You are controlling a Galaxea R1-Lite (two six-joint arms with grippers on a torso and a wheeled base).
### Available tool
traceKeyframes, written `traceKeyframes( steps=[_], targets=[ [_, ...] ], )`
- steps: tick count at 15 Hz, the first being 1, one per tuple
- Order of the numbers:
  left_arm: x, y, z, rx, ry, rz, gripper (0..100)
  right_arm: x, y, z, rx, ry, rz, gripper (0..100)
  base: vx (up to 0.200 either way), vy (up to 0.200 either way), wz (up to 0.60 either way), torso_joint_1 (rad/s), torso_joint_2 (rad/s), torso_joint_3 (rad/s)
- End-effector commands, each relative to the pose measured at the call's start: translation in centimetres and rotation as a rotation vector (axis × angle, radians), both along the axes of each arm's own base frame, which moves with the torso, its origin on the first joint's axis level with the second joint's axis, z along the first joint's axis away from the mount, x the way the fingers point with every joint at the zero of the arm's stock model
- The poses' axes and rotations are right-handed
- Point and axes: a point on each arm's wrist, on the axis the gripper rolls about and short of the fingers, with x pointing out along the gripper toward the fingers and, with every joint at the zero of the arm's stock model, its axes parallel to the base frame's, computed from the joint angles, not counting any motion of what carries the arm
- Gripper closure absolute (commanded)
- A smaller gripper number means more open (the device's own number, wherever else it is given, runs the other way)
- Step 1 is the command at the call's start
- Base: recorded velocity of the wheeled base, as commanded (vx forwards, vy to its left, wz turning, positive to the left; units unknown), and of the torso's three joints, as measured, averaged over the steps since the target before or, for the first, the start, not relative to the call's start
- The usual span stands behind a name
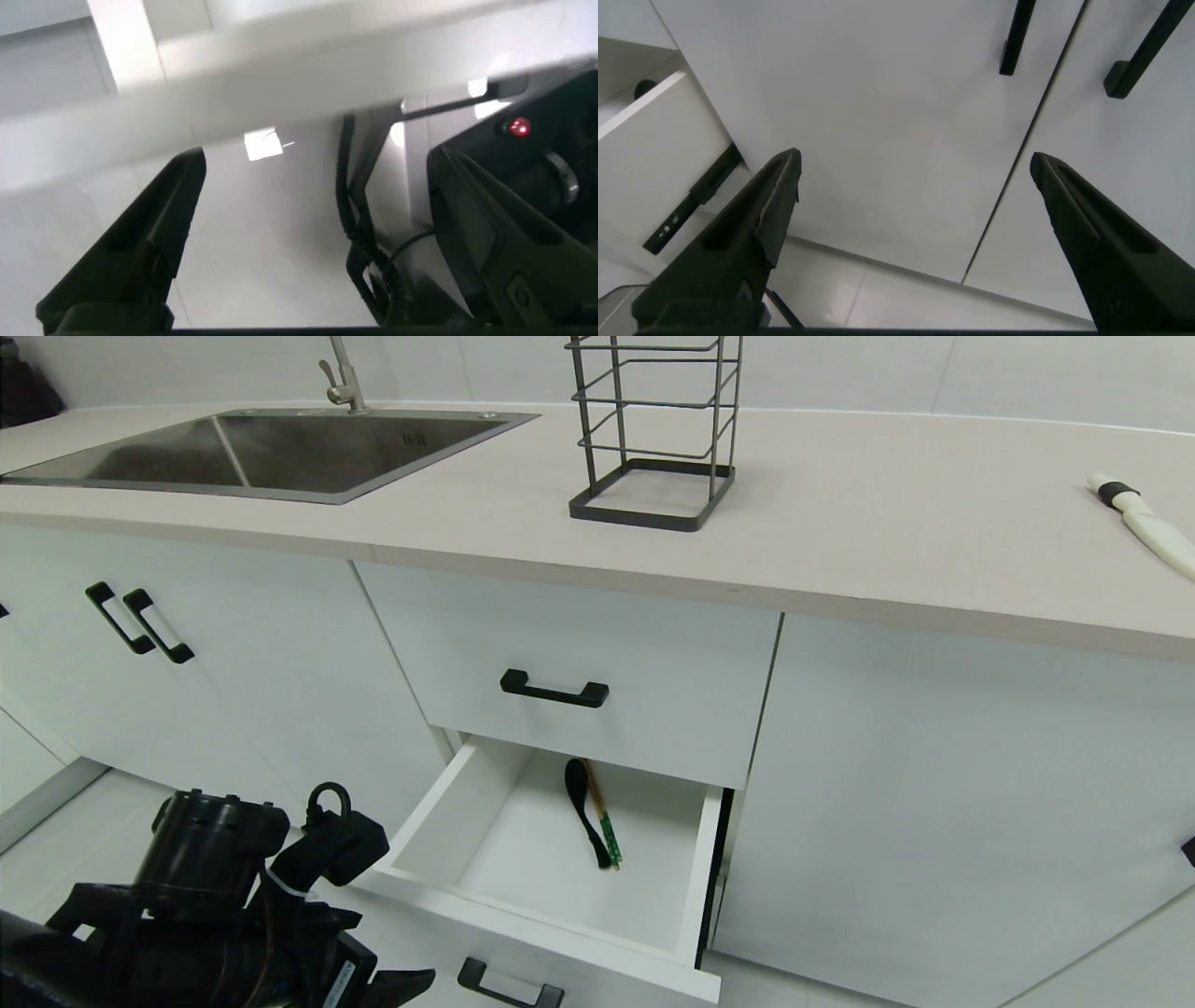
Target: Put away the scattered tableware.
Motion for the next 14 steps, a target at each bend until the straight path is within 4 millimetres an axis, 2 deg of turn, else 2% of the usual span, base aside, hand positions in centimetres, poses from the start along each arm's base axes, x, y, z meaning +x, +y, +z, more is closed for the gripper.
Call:
traceKeyframes(
  steps=[1, 9, 14],
  targets=[
    [0.5, -0.1, -0.4, -0.001, 0.010, 0.002, 0, 0.0, 0.0, 0.0, 0.000, 0.002, 0.000, 0, 0.000, 0.000, 0.00, 0.000, 0.00, 0.000],
    [2.6, -0.6, -0.9, -0.024, -0.074, 0.000, 0, 0.0, 0.0, 0.0, 0.000, 0.002, 0.000, 0, 0.000, 0.000, 0.00, 0.000, 0.00, 0.000],
    [4.8, -1.1, -0.7, -0.037, -0.125, -0.002, 0, 0.0, 0.0, 0.0, 0.000, 0.002, 0.000, 0, 0.000, 0.000, 0.00, 0.000, 0.00, 0.000]
  ],
)
